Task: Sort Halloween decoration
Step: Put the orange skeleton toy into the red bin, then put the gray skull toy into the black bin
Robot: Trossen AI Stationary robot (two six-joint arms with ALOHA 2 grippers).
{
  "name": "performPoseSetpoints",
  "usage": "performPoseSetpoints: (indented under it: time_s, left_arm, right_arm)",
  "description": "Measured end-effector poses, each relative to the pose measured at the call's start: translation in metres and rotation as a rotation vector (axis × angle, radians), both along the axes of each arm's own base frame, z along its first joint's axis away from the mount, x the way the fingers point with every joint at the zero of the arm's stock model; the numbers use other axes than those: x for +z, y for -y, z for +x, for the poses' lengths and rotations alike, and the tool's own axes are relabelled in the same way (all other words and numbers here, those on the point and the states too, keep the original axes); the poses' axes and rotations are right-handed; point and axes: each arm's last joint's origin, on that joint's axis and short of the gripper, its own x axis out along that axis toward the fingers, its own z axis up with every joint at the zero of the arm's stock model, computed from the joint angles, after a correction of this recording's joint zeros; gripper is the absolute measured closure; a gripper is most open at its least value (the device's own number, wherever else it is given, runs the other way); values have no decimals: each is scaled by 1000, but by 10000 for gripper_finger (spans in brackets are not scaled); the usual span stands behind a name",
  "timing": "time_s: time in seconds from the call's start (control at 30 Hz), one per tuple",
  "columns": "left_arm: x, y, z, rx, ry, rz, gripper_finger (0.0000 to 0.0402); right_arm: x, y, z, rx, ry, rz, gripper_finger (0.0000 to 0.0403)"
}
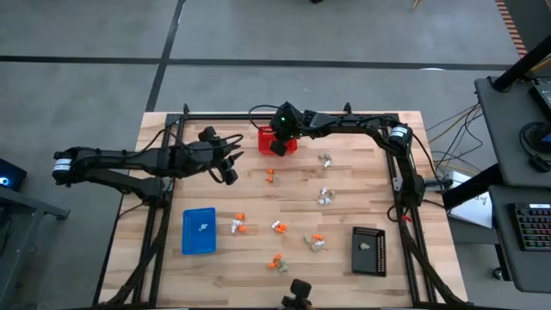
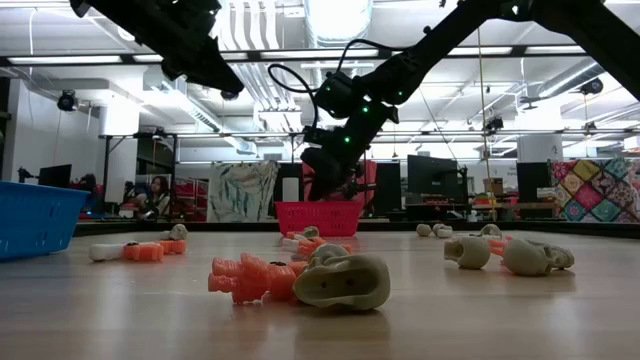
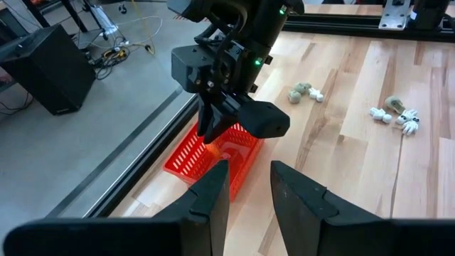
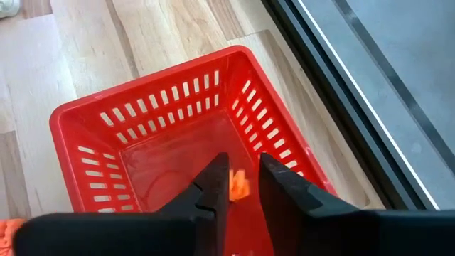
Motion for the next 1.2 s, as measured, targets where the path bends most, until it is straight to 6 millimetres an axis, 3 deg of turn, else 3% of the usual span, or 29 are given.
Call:
performPoseSetpoints:
  time_s: [0.23, 0.47, 0.7, 0.97, 1.2]
  left_arm:
    - [0, 0, 0, 0, 0, 0, 315]
    - [0, 0, 0, 4, 4, -7, 315]
    - [0, 0, 0, 11, 12, -19, 315]
    - [0, 0, 0, 23, 23, -41, 315]
    - [0, 0, 0, 54, 62, -97, 315]
  right_arm:
    - [0, 0, 0, -8, 4, 6, 304]
    - [2, 0, 0, -7, 7, 4, 305]
    - [30, -7, -7, 0, 38, -12, 309]
    - [67, -32, -29, 7, -35, 51, 309]
    - [86, -68, -56, 5, -205, 176, 321]
